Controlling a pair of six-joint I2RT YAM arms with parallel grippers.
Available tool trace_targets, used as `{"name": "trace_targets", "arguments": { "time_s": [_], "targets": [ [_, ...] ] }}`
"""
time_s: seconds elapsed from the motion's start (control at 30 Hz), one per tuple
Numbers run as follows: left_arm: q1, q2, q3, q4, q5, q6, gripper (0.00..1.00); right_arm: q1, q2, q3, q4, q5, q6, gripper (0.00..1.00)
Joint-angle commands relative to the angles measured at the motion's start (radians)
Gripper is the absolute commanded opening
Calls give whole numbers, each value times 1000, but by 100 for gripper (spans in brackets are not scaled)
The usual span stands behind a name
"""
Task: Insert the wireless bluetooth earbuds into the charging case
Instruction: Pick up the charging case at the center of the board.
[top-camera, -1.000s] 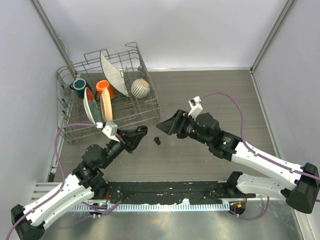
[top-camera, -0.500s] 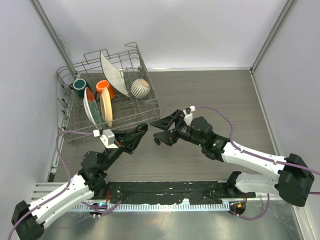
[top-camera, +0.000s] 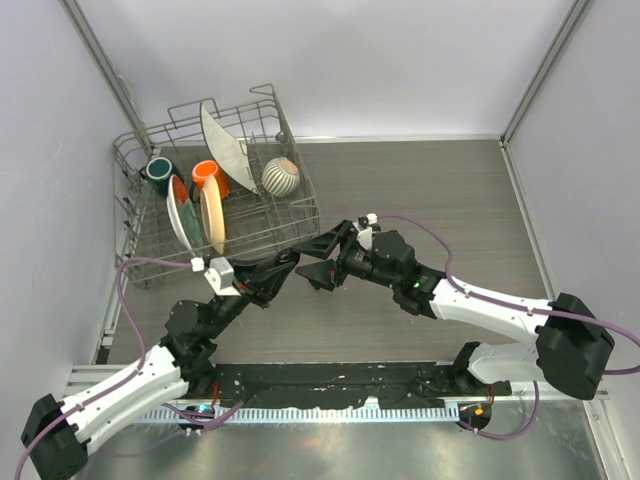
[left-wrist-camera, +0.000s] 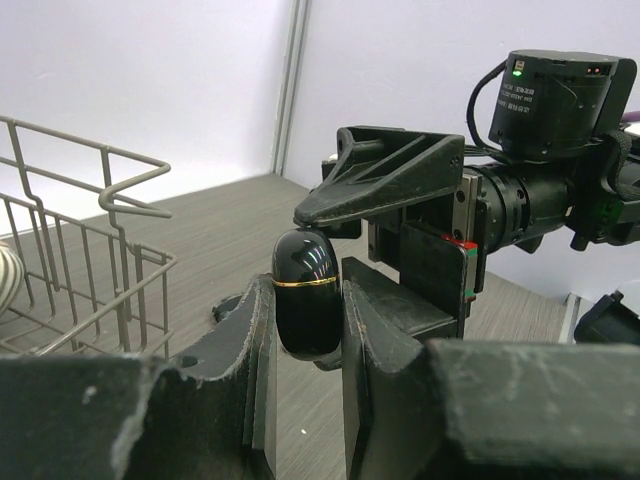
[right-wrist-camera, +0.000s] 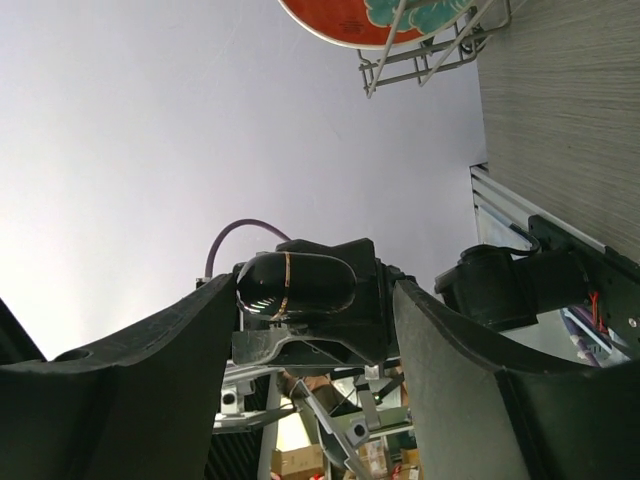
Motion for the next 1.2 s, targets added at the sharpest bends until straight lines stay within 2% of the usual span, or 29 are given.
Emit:
{"name": "trace_targets", "arguments": {
  "time_s": [0.0, 0.2, 0.33, 0.43, 0.6, 0.63, 0.7, 0.73, 0.77, 0.87, 1.03, 1.17],
  "targets": [
    [-1, 15, 14, 87, 21, 16, 0, 0, 24, 43, 89, -40, 35, 67],
    [-1, 23, 17, 90, 34, 10, 0, 0, 17, 42, 94, -22, 35, 64],
    [-1, 26, 17, 95, 41, 7, 0, 0, 17, 39, 94, -20, 37, 59],
    [-1, 27, 16, 95, 43, 0, 0, 0, 21, 36, 105, -26, 42, 52],
    [-1, 27, 16, 92, 29, -17, 2, 0, 11, 26, 143, -28, 34, 19],
    [-1, 30, 16, 86, 22, -28, 4, 0, 11, 25, 148, -28, 31, 9],
    [-3, 34, 19, 78, 18, -39, 10, 0, 4, 22, 155, -26, 12, 1],
    [-1, 37, 19, 76, 21, -42, 12, 0, 4, 22, 155, -25, 6, 1],
    [-1, 40, 19, 75, 20, -52, 19, 0, 1, 22, 154, -23, -1, 1],
    [-1, 44, 22, 70, 21, -66, 25, 0, -7, 22, 134, -14, -27, 1],
    [-1, 46, 28, 46, 31, -74, 26, 0, -25, 29, 93, 11, -80, 1],
    [-1, 50, 31, 36, 38, -77, 20, 0, -29, 31, 88, 15, -93, 1]
  ]
}}
